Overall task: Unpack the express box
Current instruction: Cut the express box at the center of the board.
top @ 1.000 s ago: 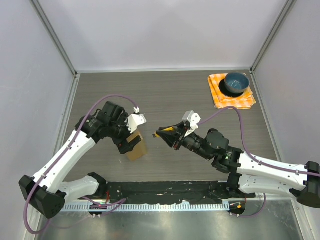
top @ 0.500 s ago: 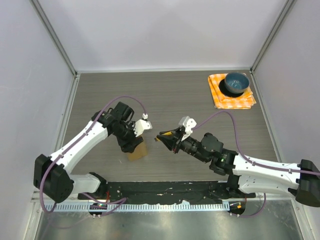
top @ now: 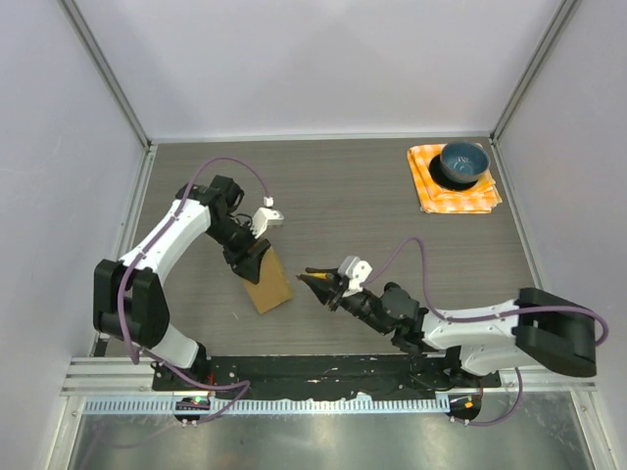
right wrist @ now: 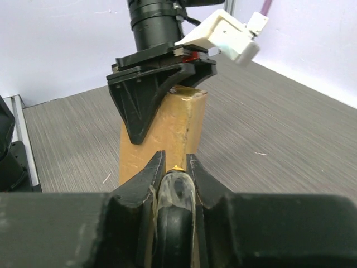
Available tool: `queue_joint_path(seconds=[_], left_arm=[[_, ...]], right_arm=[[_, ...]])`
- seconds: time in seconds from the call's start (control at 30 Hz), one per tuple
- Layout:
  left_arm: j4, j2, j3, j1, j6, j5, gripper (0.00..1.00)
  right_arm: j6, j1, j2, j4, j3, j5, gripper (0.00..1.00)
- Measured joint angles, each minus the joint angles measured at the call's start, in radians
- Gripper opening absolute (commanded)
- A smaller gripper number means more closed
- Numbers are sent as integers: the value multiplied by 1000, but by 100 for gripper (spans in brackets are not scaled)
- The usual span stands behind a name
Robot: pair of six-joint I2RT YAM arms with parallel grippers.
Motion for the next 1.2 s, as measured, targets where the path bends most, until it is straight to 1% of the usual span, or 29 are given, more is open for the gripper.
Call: queue_joint_path(seconds=[0.07,0.17,0.23,0.37,0.53,0.73,0.93,1.2], left_arm=[[-28,24,11,16,12,39,4],[-66,30,12,21,26,89,2],[-88,29,12,21,38,126,2],[-112,28,11,22,75,145,2],[-121,20,-5,26,106,164,0],[-128,16,-34,26,129,179,0],[-133,14,-34,26,154,209,0],[-137,10,-34,26,179,252,0]], right_arm=[[-56,42,88,89,13,43,1],[-132,90,208,163,38,100,1],[-193,120,291,185,61,141,1],[-308,171,374,203,106,204,1],[-399,214,371,213,132,247,1],[-460,233,296,234,134,261,1],[-492,233,288,244,159,265,1],[-494,230,293,248,185,266,1]])
